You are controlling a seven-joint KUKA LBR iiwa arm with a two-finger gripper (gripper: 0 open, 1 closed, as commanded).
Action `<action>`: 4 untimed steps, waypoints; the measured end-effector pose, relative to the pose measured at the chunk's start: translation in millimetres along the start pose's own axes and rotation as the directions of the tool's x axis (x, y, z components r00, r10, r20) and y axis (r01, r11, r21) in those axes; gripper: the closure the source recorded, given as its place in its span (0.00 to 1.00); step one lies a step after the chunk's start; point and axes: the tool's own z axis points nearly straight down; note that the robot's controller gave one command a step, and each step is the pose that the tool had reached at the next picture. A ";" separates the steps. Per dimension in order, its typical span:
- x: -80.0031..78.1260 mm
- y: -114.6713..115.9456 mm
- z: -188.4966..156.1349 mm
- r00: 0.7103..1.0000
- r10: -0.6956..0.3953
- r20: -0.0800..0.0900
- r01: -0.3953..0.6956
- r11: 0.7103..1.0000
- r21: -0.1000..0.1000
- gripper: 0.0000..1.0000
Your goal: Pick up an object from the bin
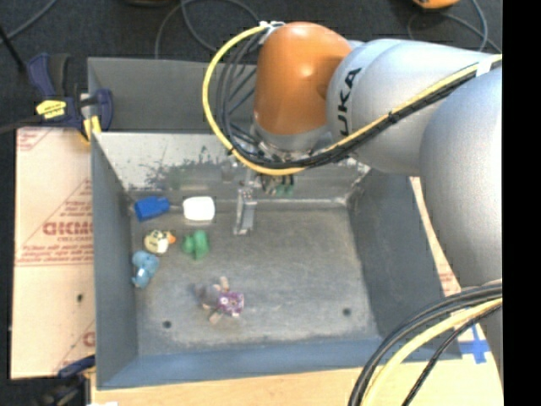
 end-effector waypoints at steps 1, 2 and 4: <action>-1.5 -0.4 -5.6 1.000 0.001 0.008 -0.001 1.000 -0.001 0.00; 25.0 25.2 23.3 0.999 0.053 0.010 -0.053 0.999 -0.001 0.00; 62.0 30.6 44.8 0.979 0.205 0.013 -0.204 0.979 -0.006 0.00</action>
Offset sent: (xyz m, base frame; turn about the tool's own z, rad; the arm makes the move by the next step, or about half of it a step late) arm -0.0525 0.0529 -0.0520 0.0896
